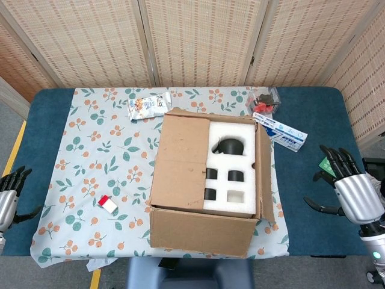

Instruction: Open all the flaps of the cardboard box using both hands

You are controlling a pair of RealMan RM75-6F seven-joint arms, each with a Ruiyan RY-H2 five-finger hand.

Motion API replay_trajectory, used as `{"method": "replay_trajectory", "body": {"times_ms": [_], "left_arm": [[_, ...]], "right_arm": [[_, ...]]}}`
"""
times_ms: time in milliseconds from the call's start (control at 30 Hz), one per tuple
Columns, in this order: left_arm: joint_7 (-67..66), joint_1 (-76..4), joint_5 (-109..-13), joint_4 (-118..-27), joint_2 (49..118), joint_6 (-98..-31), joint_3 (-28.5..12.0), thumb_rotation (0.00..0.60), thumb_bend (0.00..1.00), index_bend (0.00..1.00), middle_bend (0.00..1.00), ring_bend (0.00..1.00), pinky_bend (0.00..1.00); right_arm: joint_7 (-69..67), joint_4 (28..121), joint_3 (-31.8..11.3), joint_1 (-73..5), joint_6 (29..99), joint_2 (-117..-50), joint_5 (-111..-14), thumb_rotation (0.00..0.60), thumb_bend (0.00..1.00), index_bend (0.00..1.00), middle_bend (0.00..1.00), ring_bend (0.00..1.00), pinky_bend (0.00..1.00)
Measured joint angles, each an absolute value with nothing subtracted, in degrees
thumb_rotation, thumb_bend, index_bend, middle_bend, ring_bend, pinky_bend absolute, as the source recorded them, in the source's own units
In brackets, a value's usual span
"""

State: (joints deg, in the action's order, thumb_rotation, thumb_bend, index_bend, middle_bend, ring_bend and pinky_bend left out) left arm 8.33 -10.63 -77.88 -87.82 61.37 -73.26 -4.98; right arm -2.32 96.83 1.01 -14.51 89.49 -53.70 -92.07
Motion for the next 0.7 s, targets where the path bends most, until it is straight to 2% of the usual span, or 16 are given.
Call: {"method": "replay_trajectory", "body": {"times_ms": [100,233,333,433,500,700], "left_arm": [[8.53,-11.05,-80.02,-88.99,61.06,-73.78,-4.85,0.600,0.33,0.02,0.00,0.00,0.00],[7.95,-12.48,-85.67,-92.26,59.49,-74.46,-4.46,0.600,0.40,0.10,0.00,0.00,0.00],[7.47,-14.54,-92.09,-96.77,57.16,-74.41,-4.03,0.600,0.49,0.18,0.00,0.00,0.00],[7.10,-17.99,-98.51,-102.57,54.35,-73.26,-3.91,0.600,0.67,0.26,0.00,0.00,0.00],[6.35,-21.07,-100.98,-105.70,52.90,-71.35,-4.26,0.600,0.77,0.30,0.00,0.00,0.00],[4.09,-30.03,-99.63,-109.81,51.93,-61.11,-7.49,0.600,0.85,0.36,0.00,0.00,0.00]], "right_arm": [[-2.39,94.59,0.00,-12.90,93.00,-56.63,-92.05,0.281,0.30,0.44,0.00,0.00,0.00],[0.10,92.05,-1.57,-10.46,97.51,-61.52,-91.67,0.302,0.30,0.42,0.00,0.00,0.00],[-0.24,90.89,-2.18,-9.35,99.48,-63.24,-91.96,0.302,0.30,0.42,0.00,0.00,0.00],[-3.20,90.81,-2.29,-8.42,100.22,-62.77,-92.65,0.302,0.30,0.41,0.00,0.00,0.00],[-5.80,90.85,-2.52,-7.43,101.65,-61.94,-92.97,0.303,0.30,0.41,0.00,0.00,0.00],[-12.37,90.52,-4.12,-4.75,105.71,-60.03,-92.49,0.308,0.30,0.41,0.00,0.00,0.00]]}}
